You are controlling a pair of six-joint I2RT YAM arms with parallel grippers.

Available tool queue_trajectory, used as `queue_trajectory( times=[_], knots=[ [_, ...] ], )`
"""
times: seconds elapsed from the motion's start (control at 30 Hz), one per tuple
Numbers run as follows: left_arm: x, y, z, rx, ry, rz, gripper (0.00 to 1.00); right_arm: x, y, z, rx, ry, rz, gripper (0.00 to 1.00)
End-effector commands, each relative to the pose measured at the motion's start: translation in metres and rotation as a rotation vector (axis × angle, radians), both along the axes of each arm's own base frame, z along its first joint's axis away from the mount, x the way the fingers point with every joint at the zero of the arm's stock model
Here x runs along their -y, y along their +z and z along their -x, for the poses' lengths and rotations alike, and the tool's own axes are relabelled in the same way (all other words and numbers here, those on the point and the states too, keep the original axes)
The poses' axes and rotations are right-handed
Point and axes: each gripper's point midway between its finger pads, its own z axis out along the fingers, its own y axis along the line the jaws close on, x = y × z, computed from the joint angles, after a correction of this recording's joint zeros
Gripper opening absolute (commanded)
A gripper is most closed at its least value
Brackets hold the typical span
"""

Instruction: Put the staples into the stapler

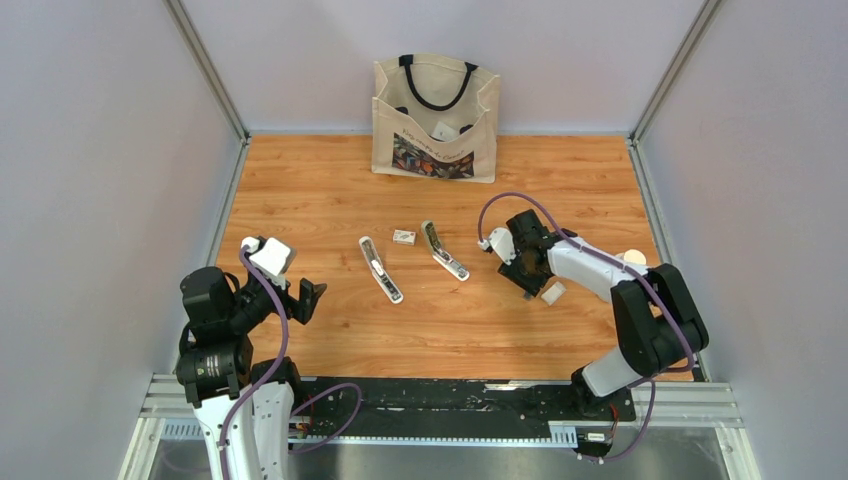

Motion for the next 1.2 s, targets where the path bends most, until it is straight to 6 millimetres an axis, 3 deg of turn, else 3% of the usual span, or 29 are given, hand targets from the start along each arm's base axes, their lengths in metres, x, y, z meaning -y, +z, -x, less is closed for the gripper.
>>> queue_trajectory(
  times=[0.0, 0.5, 0.83, 0.93, 1.17],
  knots=[
    [-0.001, 0.004, -0.003, 0.026, 0.006, -0.002, 0.95, -0.005, 0.008, -0.018, 0.064, 0.010, 0.011, 0.47],
    [-0.002, 0.003, -0.004, 0.019, 0.007, 0.002, 0.95, 0.000, 0.007, -0.036, 0.120, -0.005, 0.064, 0.48],
    [-0.002, 0.003, -0.003, 0.021, 0.009, 0.000, 0.95, 0.001, 0.037, -0.052, 0.251, -0.042, 0.049, 0.48],
    [-0.002, 0.004, -0.003, 0.025, 0.009, -0.003, 0.95, -0.009, 0.042, -0.042, 0.224, -0.007, -0.018, 0.47],
    [-0.002, 0.003, -0.003, 0.022, 0.006, -0.001, 0.96, -0.037, 0.043, 0.003, 0.067, 0.139, -0.196, 0.43]
  ],
)
